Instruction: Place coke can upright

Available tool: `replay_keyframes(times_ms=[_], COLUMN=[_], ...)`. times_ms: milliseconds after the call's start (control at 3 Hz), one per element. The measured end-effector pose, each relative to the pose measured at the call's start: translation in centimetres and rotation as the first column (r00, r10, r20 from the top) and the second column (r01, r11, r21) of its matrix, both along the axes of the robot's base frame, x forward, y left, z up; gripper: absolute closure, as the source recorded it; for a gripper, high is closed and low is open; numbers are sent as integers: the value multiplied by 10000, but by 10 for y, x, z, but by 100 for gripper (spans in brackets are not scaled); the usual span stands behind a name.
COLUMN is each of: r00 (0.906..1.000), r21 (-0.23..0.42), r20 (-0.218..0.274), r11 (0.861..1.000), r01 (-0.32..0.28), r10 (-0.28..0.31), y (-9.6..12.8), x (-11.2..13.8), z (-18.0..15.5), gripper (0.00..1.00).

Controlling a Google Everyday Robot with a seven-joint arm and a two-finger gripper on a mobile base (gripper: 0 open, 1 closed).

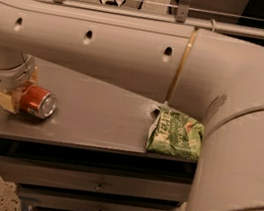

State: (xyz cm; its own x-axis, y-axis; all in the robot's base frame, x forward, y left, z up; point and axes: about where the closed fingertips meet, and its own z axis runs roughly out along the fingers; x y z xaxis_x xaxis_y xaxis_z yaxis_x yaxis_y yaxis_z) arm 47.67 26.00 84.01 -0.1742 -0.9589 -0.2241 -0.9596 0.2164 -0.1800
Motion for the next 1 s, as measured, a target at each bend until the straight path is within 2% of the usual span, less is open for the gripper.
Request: replay_keyframes(times_ms=[333,667,1000], r00=[10000,9994,9982], r21=[638,1671,3390], r20=[36,177,231], r11=[9979,9855,9389], r01=[-86,-308,-597], r10=[83,282,551], y=[-1,0,0], x=[8,23,43], z=[12,30,49], gripper=[88,100,100])
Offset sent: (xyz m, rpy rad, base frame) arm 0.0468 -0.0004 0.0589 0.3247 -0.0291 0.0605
